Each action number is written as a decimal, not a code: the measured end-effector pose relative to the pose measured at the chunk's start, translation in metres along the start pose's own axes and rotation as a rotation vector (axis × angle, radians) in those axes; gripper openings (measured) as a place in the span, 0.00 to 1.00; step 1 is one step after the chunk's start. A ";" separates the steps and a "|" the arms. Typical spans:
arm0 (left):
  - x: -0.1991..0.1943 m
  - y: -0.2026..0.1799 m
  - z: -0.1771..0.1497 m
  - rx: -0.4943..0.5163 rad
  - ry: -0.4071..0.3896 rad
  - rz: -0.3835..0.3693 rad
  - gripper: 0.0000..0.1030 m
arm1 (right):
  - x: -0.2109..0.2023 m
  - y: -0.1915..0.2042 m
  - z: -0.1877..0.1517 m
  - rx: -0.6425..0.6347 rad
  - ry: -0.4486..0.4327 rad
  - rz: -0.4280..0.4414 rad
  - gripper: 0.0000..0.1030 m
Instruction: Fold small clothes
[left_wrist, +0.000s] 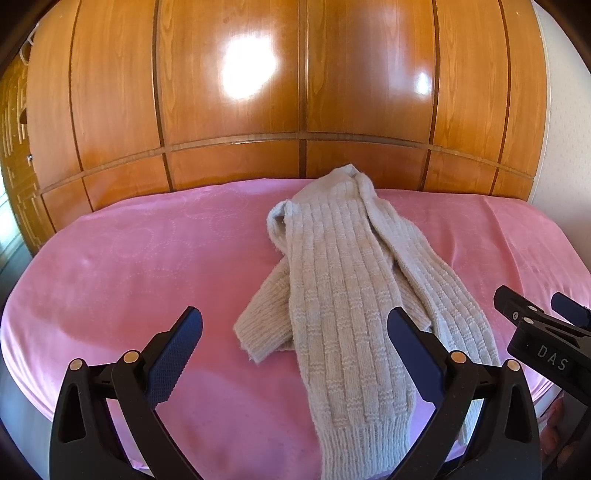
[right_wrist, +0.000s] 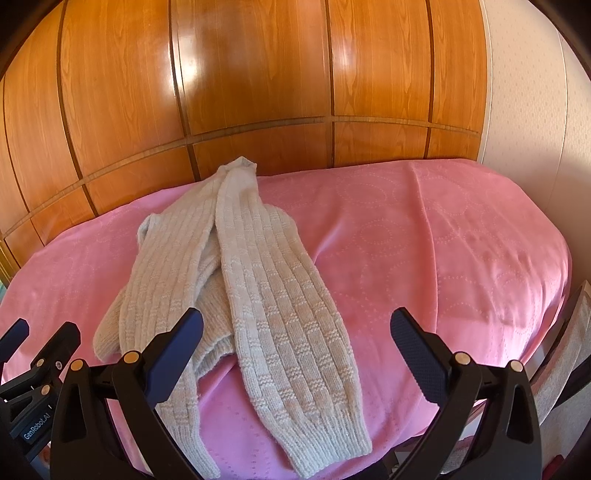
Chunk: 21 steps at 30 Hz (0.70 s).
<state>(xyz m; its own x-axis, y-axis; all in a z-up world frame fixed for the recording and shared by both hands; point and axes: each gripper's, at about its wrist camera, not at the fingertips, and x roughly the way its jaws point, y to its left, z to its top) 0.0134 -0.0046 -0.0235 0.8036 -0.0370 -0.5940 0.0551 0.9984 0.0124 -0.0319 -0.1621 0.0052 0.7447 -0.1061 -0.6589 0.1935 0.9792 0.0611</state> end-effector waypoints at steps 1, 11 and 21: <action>0.000 0.000 0.000 0.001 0.002 0.000 0.96 | 0.000 0.000 0.000 0.000 0.001 -0.001 0.98; 0.006 -0.004 -0.001 0.021 0.030 -0.018 0.96 | 0.008 -0.005 0.000 0.009 0.018 0.002 0.98; 0.032 -0.016 -0.012 0.156 0.121 -0.069 0.96 | 0.036 -0.032 -0.007 0.043 0.107 0.044 0.98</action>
<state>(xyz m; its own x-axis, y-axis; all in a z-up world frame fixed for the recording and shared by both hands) 0.0312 -0.0214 -0.0527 0.7182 -0.0903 -0.6900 0.2065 0.9746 0.0873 -0.0160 -0.1957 -0.0256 0.6814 -0.0420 -0.7307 0.1912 0.9739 0.1223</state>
